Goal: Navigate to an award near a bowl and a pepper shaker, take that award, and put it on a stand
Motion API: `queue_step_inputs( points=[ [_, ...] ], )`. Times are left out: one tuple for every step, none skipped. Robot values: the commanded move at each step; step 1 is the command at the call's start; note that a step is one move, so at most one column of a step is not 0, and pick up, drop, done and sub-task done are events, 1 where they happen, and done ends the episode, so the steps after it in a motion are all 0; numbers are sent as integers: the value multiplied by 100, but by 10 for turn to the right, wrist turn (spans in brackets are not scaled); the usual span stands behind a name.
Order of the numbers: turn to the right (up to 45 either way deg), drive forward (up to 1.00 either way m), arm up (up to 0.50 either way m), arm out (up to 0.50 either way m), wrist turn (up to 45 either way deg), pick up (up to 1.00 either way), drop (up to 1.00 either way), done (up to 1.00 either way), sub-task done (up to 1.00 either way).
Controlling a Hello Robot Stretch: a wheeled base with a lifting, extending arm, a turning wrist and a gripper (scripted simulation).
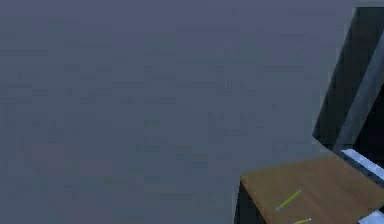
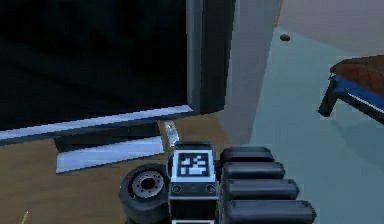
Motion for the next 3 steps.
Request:
queue_step_inputs(
  points=[
    [0,0,0,48,0,0,0,0,0],
    [0,0,0,0,390,0,0,0,0],
    [0,0,0,0,390,0,0,0,0]
  ],
)
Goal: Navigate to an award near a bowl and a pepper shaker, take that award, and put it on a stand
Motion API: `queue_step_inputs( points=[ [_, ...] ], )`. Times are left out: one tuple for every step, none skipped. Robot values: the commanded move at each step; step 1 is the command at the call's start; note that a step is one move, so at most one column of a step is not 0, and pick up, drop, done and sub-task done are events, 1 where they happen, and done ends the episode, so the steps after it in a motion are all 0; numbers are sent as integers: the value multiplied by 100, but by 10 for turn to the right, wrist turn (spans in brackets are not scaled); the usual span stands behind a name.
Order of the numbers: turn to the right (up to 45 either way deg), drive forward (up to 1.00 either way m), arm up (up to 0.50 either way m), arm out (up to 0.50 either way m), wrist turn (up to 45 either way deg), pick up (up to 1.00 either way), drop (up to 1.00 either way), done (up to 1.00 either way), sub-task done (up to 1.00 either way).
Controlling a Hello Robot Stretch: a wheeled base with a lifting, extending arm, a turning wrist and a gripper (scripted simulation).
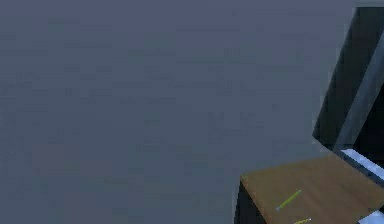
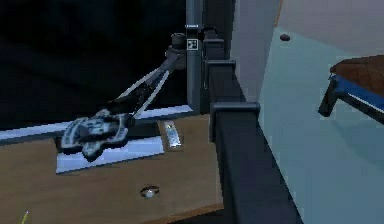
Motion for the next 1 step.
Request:
queue_step_inputs(
  points=[
    [0,0,0,0,0,0,100,0,0]
  ],
)
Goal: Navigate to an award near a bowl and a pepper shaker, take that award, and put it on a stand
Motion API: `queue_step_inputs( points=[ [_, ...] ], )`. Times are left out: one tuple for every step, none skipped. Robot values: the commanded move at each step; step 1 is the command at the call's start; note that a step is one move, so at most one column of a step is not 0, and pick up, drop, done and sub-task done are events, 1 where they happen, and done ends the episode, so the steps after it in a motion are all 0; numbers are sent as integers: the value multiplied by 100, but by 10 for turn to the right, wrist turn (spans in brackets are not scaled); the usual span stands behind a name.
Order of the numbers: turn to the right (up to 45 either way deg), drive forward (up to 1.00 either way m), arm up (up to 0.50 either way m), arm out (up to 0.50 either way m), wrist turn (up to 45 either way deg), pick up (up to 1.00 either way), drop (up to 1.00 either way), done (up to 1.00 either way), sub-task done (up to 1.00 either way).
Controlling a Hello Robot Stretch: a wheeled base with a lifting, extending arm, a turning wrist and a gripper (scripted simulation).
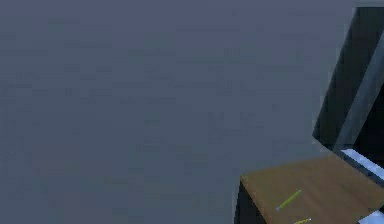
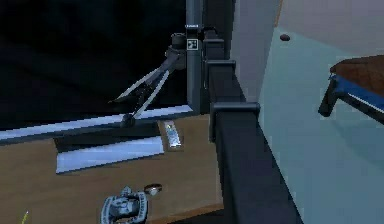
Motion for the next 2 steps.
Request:
queue_step_inputs(
  points=[
    [0,0,0,-10,0,0,0,0,0],
    [0,0,0,0,0,0,0,100,0]
  ],
)
